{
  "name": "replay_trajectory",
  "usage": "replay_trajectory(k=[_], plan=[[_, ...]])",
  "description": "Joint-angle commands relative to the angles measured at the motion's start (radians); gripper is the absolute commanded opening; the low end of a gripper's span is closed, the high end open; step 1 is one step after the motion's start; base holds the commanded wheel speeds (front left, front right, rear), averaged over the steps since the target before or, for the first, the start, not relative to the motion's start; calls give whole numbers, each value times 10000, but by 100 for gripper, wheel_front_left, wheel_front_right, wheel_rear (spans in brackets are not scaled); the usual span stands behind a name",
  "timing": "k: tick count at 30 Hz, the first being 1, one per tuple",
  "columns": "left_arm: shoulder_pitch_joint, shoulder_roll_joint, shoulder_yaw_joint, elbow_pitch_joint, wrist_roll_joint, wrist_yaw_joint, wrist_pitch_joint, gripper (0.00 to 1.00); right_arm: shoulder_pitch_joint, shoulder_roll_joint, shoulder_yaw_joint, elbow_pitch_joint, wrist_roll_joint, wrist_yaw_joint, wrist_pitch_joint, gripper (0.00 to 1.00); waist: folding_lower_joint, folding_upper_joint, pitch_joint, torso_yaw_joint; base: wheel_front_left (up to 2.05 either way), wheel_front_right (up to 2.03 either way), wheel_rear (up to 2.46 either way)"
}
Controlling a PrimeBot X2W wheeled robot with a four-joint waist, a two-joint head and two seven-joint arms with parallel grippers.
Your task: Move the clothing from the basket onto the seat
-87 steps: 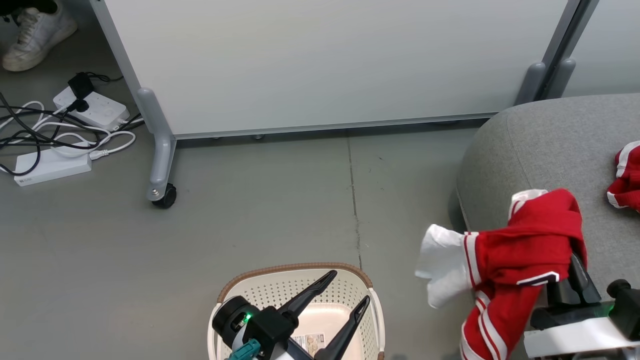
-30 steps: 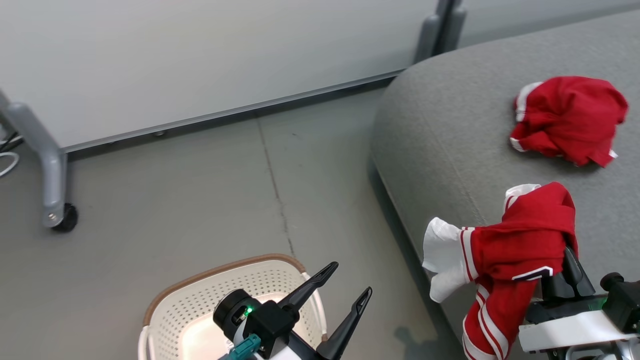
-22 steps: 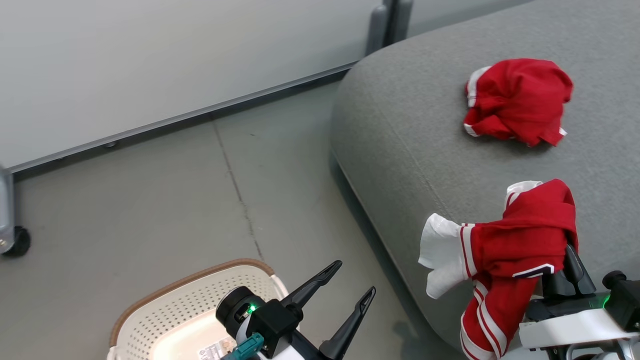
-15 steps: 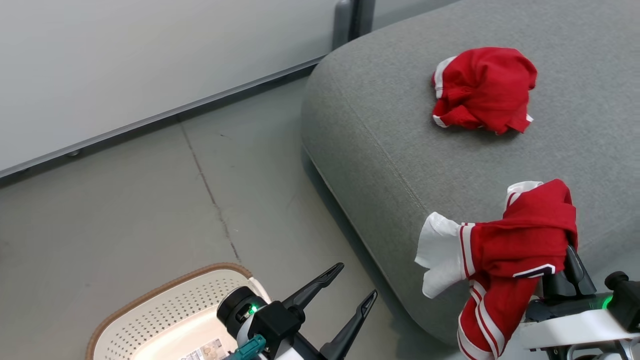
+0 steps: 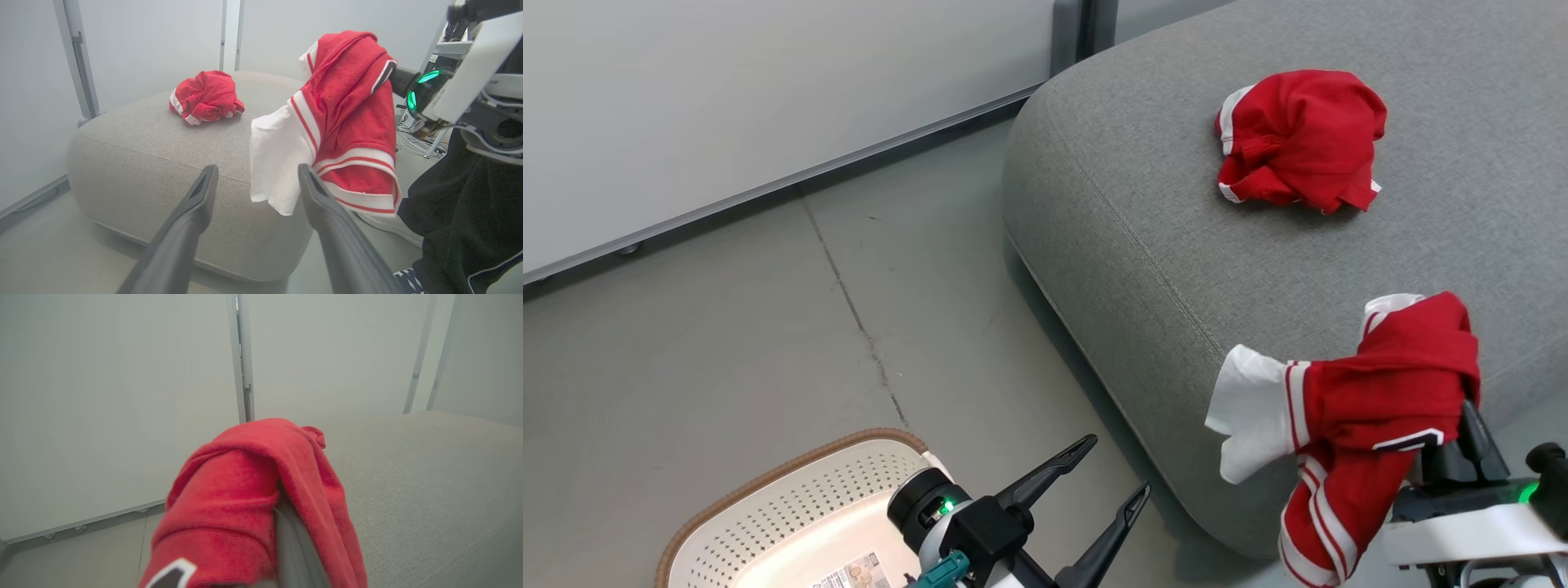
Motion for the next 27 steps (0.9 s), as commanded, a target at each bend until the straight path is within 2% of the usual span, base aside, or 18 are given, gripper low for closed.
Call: replay_trajectory(k=[1, 5, 9, 17, 21, 24, 27], plan=[[-125, 30, -11, -7, 0, -4, -5, 100, -181, -35, -75, -153, -100, 3, -52, 0, 0, 0, 3, 87, 0, 0, 0], [-221, 7, 76, -95, 35, -4, -5, 100, -622, -35, -203, -459, -296, 3, -51, 0, 0, 0, 224, 279, 0, 0, 0], [-345, 152, 50, -192, 91, -4, -5, 100, -1238, -144, -471, -686, 2, 3, -51, 0, 0, 0, 622, 406, 0, 0, 0], [-987, 885, -368, -410, 127, -4, -5, 100, -3696, -998, -1578, -1171, 262, 3, -51, 0, 0, 0, 2074, 772, 0, 0, 0], [-1382, 1269, -638, -529, 121, -4, -5, 100, -5125, -1482, -2030, -811, 690, 3, -49, 0, 0, 0, 2765, 897, 0, 0, 0], [-1702, 1547, -851, -631, 120, -4, -5, 100, -6326, -1801, -2386, -76, 1507, 3, -52, 0, 0, 0, 3252, 978, 0, 0, 0], [-1992, 1729, -1049, -734, 36, -4, -5, 100, -7377, -2290, -2646, 723, 1813, 3, -51, 0, 0, 0, 3722, 1079, 0, 0, 0]])
